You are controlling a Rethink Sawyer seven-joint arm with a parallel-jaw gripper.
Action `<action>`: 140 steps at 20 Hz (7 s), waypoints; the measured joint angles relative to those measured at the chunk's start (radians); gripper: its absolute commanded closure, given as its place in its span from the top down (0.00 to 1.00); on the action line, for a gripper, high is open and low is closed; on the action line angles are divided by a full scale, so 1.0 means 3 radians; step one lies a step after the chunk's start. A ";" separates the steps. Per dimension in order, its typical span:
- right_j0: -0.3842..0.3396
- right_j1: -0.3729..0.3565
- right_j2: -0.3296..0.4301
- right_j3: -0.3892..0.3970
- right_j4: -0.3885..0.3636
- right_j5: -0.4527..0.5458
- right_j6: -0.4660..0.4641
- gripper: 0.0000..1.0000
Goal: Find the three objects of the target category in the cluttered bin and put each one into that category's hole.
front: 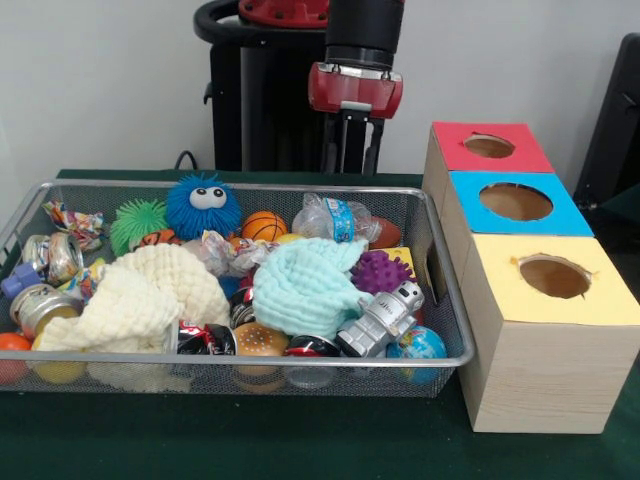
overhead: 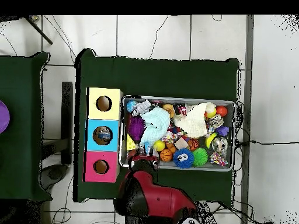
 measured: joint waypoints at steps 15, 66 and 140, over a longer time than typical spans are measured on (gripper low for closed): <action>-0.0167 0.0014 0.0022 0.0000 0.0001 -0.0001 0.0000 1.00; -0.0260 0.0260 0.0210 0.0005 -0.0107 0.0005 0.0000 1.00; -0.0241 0.0231 0.0398 0.0842 0.1220 -0.0694 0.1903 1.00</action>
